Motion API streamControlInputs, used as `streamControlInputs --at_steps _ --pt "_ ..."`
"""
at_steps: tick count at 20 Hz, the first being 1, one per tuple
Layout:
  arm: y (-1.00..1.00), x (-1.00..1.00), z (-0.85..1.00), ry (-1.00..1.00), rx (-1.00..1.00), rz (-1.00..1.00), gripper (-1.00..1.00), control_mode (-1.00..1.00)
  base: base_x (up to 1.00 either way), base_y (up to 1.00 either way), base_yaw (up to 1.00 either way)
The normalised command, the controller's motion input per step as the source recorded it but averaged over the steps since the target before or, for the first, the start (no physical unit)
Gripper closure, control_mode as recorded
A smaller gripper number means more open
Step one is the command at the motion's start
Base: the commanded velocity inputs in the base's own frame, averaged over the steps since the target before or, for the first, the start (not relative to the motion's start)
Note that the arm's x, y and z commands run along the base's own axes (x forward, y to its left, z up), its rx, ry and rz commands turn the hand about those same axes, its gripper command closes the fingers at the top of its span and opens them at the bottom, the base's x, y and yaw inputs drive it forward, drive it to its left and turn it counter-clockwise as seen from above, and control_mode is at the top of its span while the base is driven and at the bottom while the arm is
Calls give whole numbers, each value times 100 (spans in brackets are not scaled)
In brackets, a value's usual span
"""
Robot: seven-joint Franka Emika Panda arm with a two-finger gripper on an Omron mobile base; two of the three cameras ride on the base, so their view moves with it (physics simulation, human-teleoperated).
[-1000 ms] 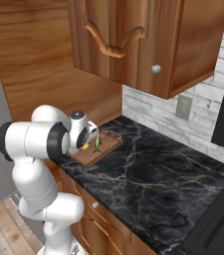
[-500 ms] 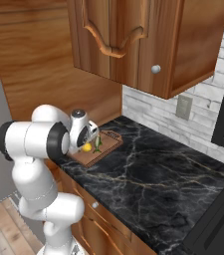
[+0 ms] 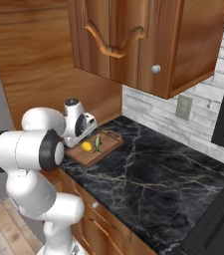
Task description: Retrieve a lemon from the fridge and place it on the cutting board with the fish.
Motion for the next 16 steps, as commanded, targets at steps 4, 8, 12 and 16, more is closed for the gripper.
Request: streamControlInputs --at_steps 4,8,12,16 --pt "0 -52 20 6 -1 0 -100 -100 0 0 0" --pt "0 -80 25 4 0 -4 -100 -100 0 0 0" --pt "0 -93 29 1 0 -7 -100 -100 0 0 0" --pt "0 -80 35 -1 0 -24 -100 -100 0 0 0"
